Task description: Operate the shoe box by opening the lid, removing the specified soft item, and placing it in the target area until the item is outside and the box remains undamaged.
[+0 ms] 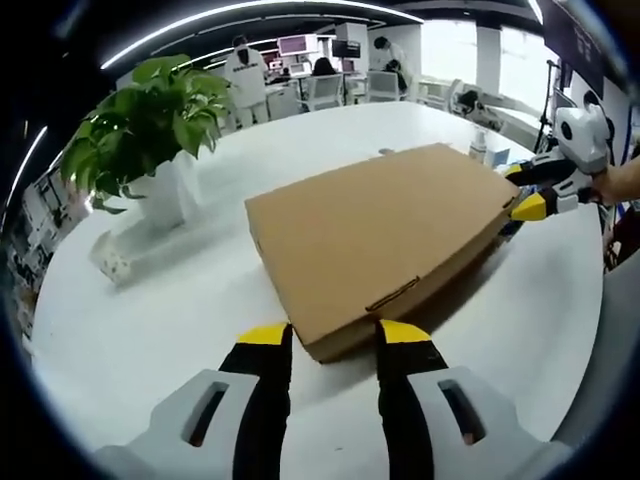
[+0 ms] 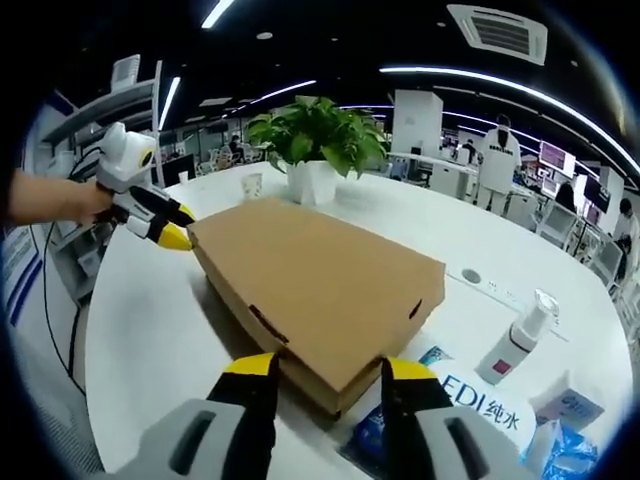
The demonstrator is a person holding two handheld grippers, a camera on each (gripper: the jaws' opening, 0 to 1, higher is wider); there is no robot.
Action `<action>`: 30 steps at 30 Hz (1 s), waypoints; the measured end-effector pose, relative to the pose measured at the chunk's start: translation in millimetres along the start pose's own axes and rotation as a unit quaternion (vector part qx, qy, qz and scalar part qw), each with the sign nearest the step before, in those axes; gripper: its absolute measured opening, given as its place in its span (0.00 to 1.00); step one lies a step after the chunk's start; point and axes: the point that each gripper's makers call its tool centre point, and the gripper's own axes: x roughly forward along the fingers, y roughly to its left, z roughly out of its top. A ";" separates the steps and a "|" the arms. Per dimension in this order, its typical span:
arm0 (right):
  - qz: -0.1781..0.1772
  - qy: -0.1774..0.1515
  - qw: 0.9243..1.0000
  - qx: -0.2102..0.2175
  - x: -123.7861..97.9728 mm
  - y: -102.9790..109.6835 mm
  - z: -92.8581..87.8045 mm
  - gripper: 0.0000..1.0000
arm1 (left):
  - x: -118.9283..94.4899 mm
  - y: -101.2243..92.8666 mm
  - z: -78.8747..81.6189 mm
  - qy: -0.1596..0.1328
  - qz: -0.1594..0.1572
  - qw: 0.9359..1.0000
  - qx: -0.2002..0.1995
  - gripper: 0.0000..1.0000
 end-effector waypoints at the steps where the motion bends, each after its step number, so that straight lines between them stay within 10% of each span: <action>1: -0.001 -0.004 1.000 -0.006 -2.4 1.2 0.9 0.41 | -1.0 0.0 1.4 -0.003 0.001 1.000 -0.001 0.34; 16: -0.015 -0.049 0.999 -0.007 -55.7 -6.0 14.7 0.51 | -36.8 -27.8 15.6 -0.056 0.006 0.998 -0.015 0.44; 30: -0.057 -0.056 0.997 0.012 -134.2 -24.2 -29.6 0.63 | -82.8 -80.2 16.1 -0.086 -0.009 0.996 -0.020 0.53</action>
